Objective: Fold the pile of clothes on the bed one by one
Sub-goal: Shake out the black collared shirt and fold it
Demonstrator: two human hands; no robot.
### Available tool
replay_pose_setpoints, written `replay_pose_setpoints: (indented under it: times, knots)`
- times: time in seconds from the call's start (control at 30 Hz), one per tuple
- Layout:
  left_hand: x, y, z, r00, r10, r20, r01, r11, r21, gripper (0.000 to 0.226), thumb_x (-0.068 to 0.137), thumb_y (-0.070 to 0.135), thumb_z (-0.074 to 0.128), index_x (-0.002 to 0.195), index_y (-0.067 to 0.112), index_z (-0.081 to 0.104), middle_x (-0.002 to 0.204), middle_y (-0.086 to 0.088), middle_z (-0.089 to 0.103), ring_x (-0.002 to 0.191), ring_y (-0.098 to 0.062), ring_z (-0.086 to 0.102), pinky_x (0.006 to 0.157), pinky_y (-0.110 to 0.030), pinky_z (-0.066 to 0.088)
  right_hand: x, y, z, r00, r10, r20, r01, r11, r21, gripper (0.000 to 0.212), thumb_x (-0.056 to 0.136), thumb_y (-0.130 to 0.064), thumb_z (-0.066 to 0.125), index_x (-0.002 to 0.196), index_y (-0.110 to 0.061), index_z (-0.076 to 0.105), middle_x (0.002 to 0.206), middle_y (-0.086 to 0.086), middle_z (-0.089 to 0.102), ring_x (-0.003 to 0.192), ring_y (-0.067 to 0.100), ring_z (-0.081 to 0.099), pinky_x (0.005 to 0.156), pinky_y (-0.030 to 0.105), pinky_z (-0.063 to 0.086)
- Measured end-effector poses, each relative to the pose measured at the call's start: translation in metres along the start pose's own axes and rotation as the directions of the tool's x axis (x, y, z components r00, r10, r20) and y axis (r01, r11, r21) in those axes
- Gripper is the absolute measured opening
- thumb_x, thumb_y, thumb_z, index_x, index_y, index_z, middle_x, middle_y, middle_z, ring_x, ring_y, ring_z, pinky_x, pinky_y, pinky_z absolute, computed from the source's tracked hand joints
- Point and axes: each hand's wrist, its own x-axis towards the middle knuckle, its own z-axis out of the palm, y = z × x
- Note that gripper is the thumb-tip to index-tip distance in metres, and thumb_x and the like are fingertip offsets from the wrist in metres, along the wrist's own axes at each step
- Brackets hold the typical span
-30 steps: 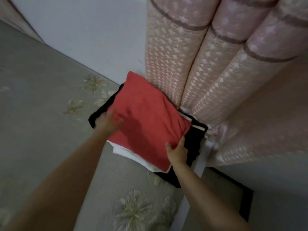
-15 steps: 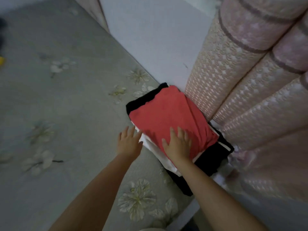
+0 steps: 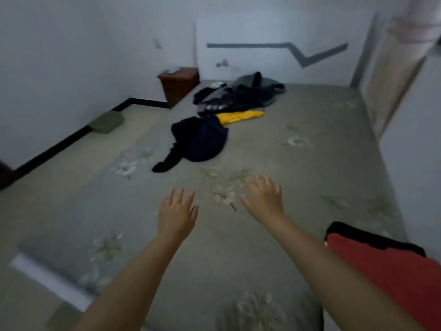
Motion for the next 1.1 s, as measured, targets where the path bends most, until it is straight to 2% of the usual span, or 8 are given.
replay_pose_setpoints:
  times: [0.13,0.27,0.47,0.63,0.77,1.1]
  knots:
    - [-0.036,-0.086,-0.020,0.974,-0.218,-0.064,0.219,0.976,0.004,0.050,0.097,0.041,0.030,0.144,0.026,0.024,0.152,-0.005,0.022,0.140,-0.023,0.016,0.111,-0.034,0.016,0.015,-0.086,0.006,0.977,-0.209,0.032,0.209,0.978,-0.004,0.054,0.091,-0.039,0.043,0.140,-0.019,0.031,0.149,0.001,0.029,0.138,0.018,0.020,0.110,0.041,0.016]
    - [-0.067,-0.159,-0.028,0.921,-0.380,-0.087,0.378,0.925,-0.036,0.050,0.096,0.039,0.033,0.143,0.025,0.027,0.151,-0.005,0.024,0.140,-0.024,0.016,0.109,-0.034,0.018,0.018,-0.168,0.023,0.936,-0.339,0.091,0.339,0.940,0.018,0.052,0.092,-0.040,0.043,0.138,-0.018,0.034,0.149,0.003,0.027,0.140,0.021,0.017,0.111,0.046,0.012]
    - [-0.088,-0.275,-0.019,0.874,-0.485,-0.032,0.483,0.874,-0.048,0.052,0.096,0.038,0.034,0.144,0.023,0.023,0.153,-0.007,0.020,0.140,-0.026,0.014,0.112,-0.037,0.017,0.022,-0.282,0.068,0.907,-0.395,0.144,0.396,0.918,0.020,0.054,0.093,-0.042,0.042,0.139,-0.018,0.032,0.149,0.006,0.028,0.139,0.024,0.018,0.110,0.049,0.014]
    - [-0.063,-0.363,-0.010,0.894,-0.448,0.014,0.447,0.892,-0.066,0.052,0.096,0.038,0.034,0.145,0.023,0.022,0.153,-0.008,0.019,0.140,-0.028,0.010,0.113,-0.040,0.014,0.043,-0.352,0.108,0.935,-0.307,0.175,0.308,0.951,0.023,0.055,0.092,-0.042,0.042,0.141,-0.018,0.031,0.150,0.007,0.025,0.140,0.025,0.015,0.111,0.050,0.011]
    - [-0.019,-0.411,0.001,0.924,-0.383,0.018,0.383,0.921,-0.069,0.052,0.095,0.038,0.036,0.144,0.023,0.025,0.152,-0.009,0.022,0.140,-0.029,0.012,0.112,-0.041,0.014,0.070,-0.380,0.134,0.955,-0.221,0.197,0.222,0.975,0.017,0.056,0.092,-0.042,0.042,0.141,-0.017,0.030,0.150,0.008,0.025,0.140,0.026,0.015,0.111,0.050,0.010]
    - [0.162,-0.448,0.061,0.978,-0.192,0.080,0.194,0.981,-0.022,0.052,0.095,0.041,0.035,0.144,0.025,0.024,0.152,-0.005,0.022,0.141,-0.026,0.012,0.112,-0.040,0.015,0.213,-0.356,0.198,0.989,0.028,0.144,-0.028,1.000,-0.005,0.056,0.093,-0.039,0.043,0.141,-0.014,0.031,0.148,0.010,0.029,0.139,0.027,0.016,0.111,0.049,0.013]
